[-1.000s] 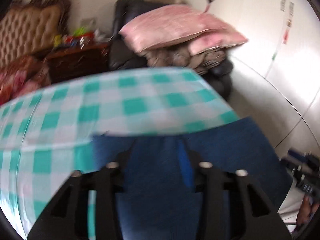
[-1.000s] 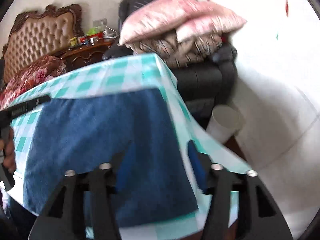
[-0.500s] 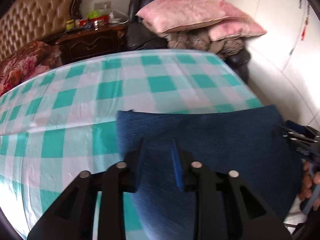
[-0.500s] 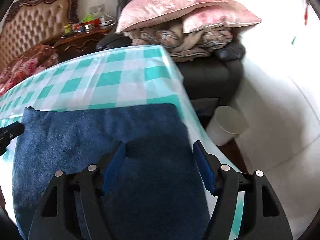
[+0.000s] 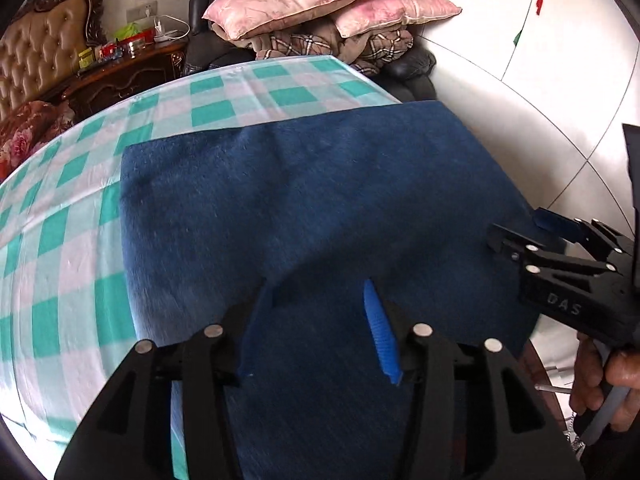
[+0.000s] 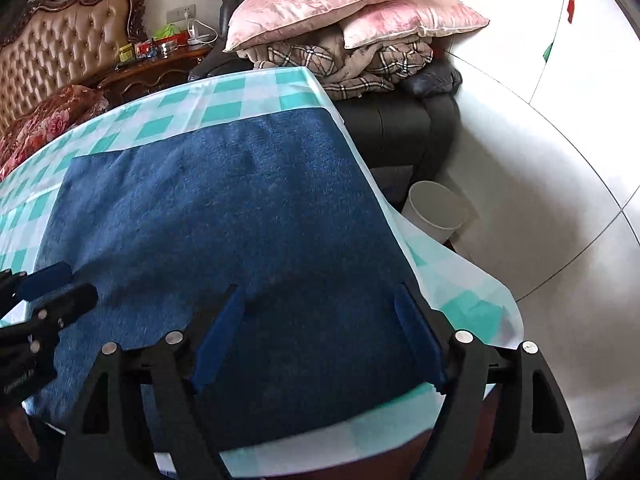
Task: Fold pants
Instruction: 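Open the left tool and release the folded jeans on the cloth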
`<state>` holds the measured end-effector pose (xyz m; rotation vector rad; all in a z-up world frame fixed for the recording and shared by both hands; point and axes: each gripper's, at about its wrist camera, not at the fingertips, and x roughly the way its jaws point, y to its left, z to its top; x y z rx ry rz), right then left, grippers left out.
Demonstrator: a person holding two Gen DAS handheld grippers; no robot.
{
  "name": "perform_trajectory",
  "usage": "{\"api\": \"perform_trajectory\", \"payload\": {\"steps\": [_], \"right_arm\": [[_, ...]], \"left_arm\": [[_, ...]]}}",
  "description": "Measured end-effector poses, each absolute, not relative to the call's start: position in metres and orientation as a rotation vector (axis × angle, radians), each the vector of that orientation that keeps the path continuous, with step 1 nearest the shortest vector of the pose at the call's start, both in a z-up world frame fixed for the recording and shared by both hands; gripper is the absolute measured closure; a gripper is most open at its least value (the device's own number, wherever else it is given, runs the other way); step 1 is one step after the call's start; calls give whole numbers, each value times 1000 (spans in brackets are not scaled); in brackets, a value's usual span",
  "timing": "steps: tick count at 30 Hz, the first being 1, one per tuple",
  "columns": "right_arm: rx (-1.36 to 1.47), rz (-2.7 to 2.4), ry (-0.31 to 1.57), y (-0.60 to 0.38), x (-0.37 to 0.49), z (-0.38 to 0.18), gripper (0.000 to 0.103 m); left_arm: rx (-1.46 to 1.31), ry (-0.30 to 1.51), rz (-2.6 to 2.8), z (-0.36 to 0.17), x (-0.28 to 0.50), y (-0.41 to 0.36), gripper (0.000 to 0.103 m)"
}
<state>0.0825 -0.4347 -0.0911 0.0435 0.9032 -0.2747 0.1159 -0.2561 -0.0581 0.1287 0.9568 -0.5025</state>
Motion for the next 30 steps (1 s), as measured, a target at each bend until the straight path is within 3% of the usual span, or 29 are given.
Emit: {"api": "perform_trajectory", "payload": {"steps": [8,30], "right_arm": [[39,-278,903,-431,68,-91,26],[17,-293,920,-425,51,-87,21]], "left_arm": [[153,963,-517,-60,85,-253,49],[115,973,-510,-52,75,-243,45]]}}
